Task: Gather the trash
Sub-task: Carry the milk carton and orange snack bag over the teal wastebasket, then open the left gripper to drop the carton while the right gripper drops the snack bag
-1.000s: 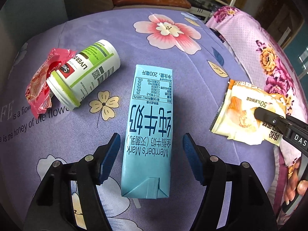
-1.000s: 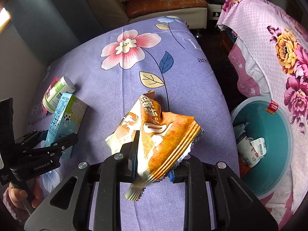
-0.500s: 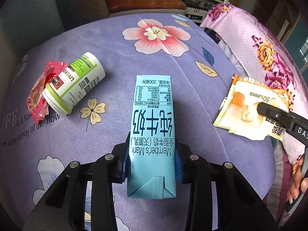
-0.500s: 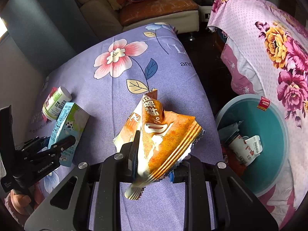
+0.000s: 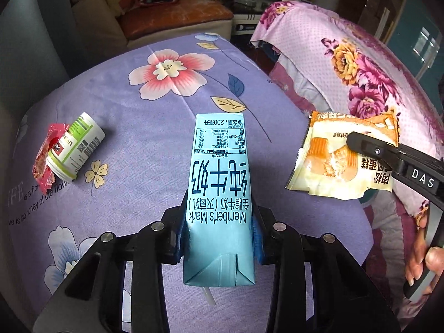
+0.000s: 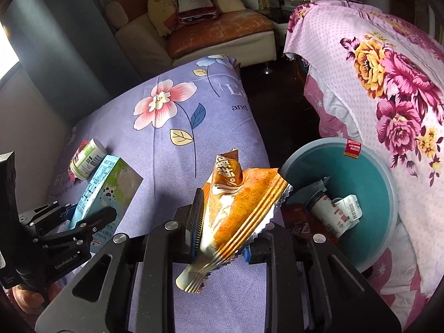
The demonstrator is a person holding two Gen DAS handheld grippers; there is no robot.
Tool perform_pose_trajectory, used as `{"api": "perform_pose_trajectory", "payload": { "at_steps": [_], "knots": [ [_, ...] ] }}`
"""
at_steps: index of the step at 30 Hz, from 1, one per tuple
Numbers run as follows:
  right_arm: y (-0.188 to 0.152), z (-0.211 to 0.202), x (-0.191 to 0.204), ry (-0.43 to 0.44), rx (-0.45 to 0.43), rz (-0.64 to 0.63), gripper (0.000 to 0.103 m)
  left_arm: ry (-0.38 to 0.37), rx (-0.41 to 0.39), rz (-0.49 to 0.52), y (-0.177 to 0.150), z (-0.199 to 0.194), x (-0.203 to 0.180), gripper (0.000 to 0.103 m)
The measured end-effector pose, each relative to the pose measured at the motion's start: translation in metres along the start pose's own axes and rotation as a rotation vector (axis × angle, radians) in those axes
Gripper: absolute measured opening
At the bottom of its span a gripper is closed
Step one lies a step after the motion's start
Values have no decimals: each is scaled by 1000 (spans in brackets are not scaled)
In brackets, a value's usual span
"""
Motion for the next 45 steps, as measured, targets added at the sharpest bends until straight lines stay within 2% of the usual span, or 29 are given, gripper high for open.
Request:
{"api": "perform_pose_trajectory", "payload": {
  "at_steps": [8, 18, 28, 41, 42, 45],
  "knots": [
    [1, -37, -33, 4, -86, 56, 21, -21, -11, 69, 4, -10, -47, 37],
    [-9, -74, -113, -64, -169, 212, 21, -66, -9, 196, 22, -7, -129, 37],
    [-30, -72, -170, -106, -147, 304, 22, -90, 39, 307, 33, 21, -198, 37],
    [-35, -55, -192, -129, -105, 330, 22, -95, 84, 311, 45, 51, -219, 38],
    [-36, -54, -193, -130, -102, 332, 22, -98, 86, 307, 45, 52, -219, 39],
    [-36, -49, -195, -133, -90, 337, 22, -102, 80, 295, 46, 53, -216, 63]
  ]
}}
Point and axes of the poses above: each gripper's, at about its wrist camera, not at the fingertips, and z roughly the way its jaws point, x to its left, y to its top, the point moved 6 cm from there along z, roughly the way its jaws point, and after that the axes turned 8 degrees about x, right-handed, at the moved point
